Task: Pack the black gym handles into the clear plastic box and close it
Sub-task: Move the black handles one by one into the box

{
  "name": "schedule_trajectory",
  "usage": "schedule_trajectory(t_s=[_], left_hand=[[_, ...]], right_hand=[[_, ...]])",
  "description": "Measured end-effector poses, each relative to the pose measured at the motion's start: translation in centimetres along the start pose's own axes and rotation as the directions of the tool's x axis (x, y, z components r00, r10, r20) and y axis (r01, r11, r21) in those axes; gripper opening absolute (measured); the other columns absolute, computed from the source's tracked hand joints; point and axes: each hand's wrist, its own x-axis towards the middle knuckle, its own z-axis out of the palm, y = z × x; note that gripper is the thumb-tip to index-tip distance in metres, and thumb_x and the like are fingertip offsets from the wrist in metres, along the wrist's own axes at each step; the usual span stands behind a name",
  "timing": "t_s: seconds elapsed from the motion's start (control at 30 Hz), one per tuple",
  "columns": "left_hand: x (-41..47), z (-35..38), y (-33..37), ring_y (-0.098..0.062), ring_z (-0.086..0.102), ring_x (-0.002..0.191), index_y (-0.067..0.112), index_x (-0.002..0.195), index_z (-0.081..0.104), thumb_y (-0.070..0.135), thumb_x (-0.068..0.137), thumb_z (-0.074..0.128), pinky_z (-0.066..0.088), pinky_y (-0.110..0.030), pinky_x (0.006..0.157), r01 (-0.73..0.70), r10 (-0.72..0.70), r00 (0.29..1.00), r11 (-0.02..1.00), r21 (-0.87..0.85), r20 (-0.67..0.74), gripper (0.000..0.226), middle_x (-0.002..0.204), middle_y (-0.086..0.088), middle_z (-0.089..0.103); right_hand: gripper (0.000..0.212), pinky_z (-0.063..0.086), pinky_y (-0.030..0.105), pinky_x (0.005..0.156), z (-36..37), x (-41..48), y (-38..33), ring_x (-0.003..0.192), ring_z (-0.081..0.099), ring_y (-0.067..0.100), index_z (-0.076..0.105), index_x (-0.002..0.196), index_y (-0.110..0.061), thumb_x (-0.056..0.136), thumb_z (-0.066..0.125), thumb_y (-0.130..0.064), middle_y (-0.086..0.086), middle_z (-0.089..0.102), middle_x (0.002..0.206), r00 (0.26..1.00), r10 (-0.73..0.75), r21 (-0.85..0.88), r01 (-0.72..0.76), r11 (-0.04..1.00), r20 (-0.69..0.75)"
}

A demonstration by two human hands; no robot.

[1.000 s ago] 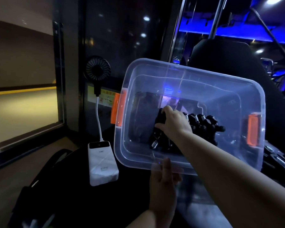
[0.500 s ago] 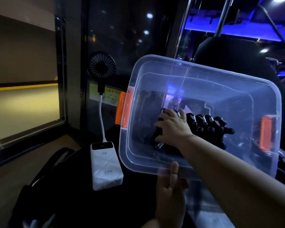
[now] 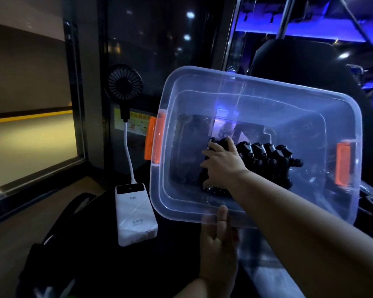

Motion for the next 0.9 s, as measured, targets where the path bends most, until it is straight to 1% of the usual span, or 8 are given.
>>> schedule_trajectory(t_s=[0.1,0.2,0.3,0.4,0.5,0.6,0.7,0.9], left_hand=[[0.0,0.0,0.0,-0.003,0.051,0.048,0.008,0.088,0.053,0.026,0.091,0.048,0.041,-0.015,0.050,-0.006,0.006,1.000,1.000,-0.003,0.011,0.018,0.050,0.004,0.053],[-0.1,0.1,-0.1,-0.006,0.045,0.047,0.009,0.084,0.051,0.040,0.080,0.050,0.039,-0.019,0.050,-0.042,0.042,0.999,0.998,0.036,0.003,0.031,0.049,0.004,0.047],[0.0,0.1,-0.1,-0.005,0.048,0.050,0.008,0.091,0.053,0.045,0.076,0.052,0.041,-0.018,0.053,0.002,-0.001,1.000,0.999,0.053,-0.018,0.040,0.054,0.006,0.051],[0.2,0.1,-0.2,-0.008,0.063,0.072,0.013,0.103,0.057,0.064,0.071,0.054,0.050,-0.025,0.072,0.012,-0.010,1.000,0.991,0.132,-0.014,0.061,0.079,0.004,0.067],[0.1,0.1,0.3,-0.010,0.057,0.103,0.024,0.109,0.051,0.054,0.085,0.046,0.042,-0.026,0.092,0.014,0.011,0.996,0.959,0.282,-0.088,0.039,0.100,0.015,0.060],[0.0,0.3,0.5,-0.008,0.058,0.091,0.029,0.100,0.052,0.048,0.092,0.042,0.043,-0.026,0.084,0.014,0.031,0.993,0.921,0.390,-0.111,0.023,0.092,0.016,0.057],[-0.1,0.5,0.6,-0.011,0.057,0.071,0.026,0.085,0.053,0.045,0.094,0.041,0.044,-0.026,0.067,0.012,0.049,0.990,0.910,0.414,-0.136,0.025,0.076,0.004,0.060],[0.2,0.5,-0.1,-0.013,0.053,0.059,0.018,0.089,0.055,0.041,0.097,0.039,0.045,-0.030,0.066,-0.011,0.062,0.991,0.923,0.384,-0.121,0.030,0.070,-0.003,0.071]], right_hand=[[0.063,-0.020,0.063,0.105,-0.2,-0.3,0.0,0.146,0.003,0.020,0.050,0.133,-0.039,0.078,0.055,-0.069,-0.007,0.030,0.152,1.000,-0.020,-0.026,0.020,0.999,-0.010],[0.074,-0.020,0.066,0.105,-0.4,-0.8,0.5,0.147,-0.006,0.021,0.036,0.143,-0.040,0.078,0.050,-0.074,-0.006,0.018,0.158,0.998,-0.051,-0.045,0.049,0.998,-0.046],[0.075,-0.017,0.065,0.107,-1.0,-1.9,1.1,0.146,-0.014,0.017,0.030,0.145,-0.040,0.080,0.043,-0.075,-0.008,0.009,0.160,0.993,-0.032,0.037,0.037,0.999,-0.118],[0.066,-0.013,0.061,0.111,-1.0,-4.0,1.6,0.146,-0.012,0.015,0.040,0.140,-0.041,0.082,0.043,-0.073,-0.008,0.013,0.159,0.984,0.046,0.189,-0.013,0.982,-0.175],[0.058,0.008,0.055,0.113,0.2,-6.9,2.0,0.145,0.012,0.018,0.059,0.123,-0.040,0.078,0.042,-0.072,-0.008,0.038,0.148,0.926,0.186,0.340,-0.068,0.938,-0.327],[0.053,0.025,0.044,0.099,1.8,-9.5,2.9,0.130,0.037,0.019,0.070,0.102,-0.036,0.075,0.040,-0.069,-0.009,0.060,0.122,0.835,0.316,0.438,-0.102,0.893,-0.450],[0.040,0.030,0.038,0.087,2.6,-12.1,3.9,0.113,0.045,0.019,0.072,0.090,-0.032,0.077,0.049,-0.062,-0.011,0.064,0.101,0.742,0.403,0.499,-0.106,0.860,-0.536],[0.030,0.033,0.035,0.080,5.2,-18.0,6.4,0.099,0.053,0.023,0.069,0.086,-0.027,0.085,0.051,-0.050,-0.009,0.062,0.091,0.668,0.474,0.530,-0.138,0.836,-0.573]])
